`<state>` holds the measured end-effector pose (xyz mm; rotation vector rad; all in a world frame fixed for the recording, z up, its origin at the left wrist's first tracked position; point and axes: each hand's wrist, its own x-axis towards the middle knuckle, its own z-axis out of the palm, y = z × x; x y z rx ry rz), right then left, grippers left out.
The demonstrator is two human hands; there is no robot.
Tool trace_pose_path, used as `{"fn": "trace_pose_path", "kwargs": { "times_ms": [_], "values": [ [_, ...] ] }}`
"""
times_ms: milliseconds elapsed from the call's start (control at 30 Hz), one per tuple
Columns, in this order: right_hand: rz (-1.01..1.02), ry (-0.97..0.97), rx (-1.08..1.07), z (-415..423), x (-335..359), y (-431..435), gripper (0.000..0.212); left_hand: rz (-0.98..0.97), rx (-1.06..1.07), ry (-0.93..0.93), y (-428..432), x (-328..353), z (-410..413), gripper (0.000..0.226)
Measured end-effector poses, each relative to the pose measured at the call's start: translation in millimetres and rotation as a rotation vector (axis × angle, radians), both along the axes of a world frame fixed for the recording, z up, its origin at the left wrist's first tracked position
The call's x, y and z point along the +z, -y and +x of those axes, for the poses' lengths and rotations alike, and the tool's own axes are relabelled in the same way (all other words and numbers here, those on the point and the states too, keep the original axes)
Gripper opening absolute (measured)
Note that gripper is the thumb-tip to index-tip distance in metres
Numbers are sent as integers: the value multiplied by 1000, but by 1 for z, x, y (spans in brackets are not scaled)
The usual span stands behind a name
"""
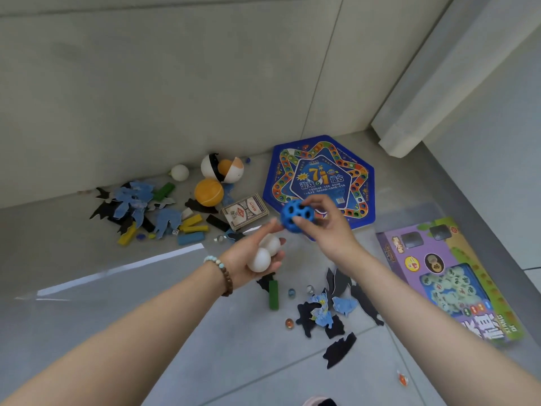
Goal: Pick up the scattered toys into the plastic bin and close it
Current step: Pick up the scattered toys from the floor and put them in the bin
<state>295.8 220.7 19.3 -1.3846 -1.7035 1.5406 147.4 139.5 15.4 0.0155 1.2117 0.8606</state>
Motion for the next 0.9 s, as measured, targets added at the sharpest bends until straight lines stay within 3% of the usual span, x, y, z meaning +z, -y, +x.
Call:
{"fn": "trace_pose_path", "kwargs": {
  "times_ms": [100,233,300,433,533,733,900],
  "values": [
    [-116,-175,31,-19,36,30,38,59,-103,-107,21,33,-31,56],
    [-145,-151,140,-57,87,63,41,74,-160,-235,73,88,-73,63],
    [-142,-166,225,-89,117,85,38,100,-96,-298,104,116,-94,64],
    [-53,-191,399,-165,177,140,35,166,-19,-471,178,175,-150,45],
    [-62,-230,494,-226,209,194,34,193,83,-547,245,212,-201,47],
    [-212,-272,643,-337,229,336,35,124,302,-591,403,240,-288,63],
    [-408,-228,679,-401,217,425,34,-39,529,-563,490,224,-330,50]
  ]
}}
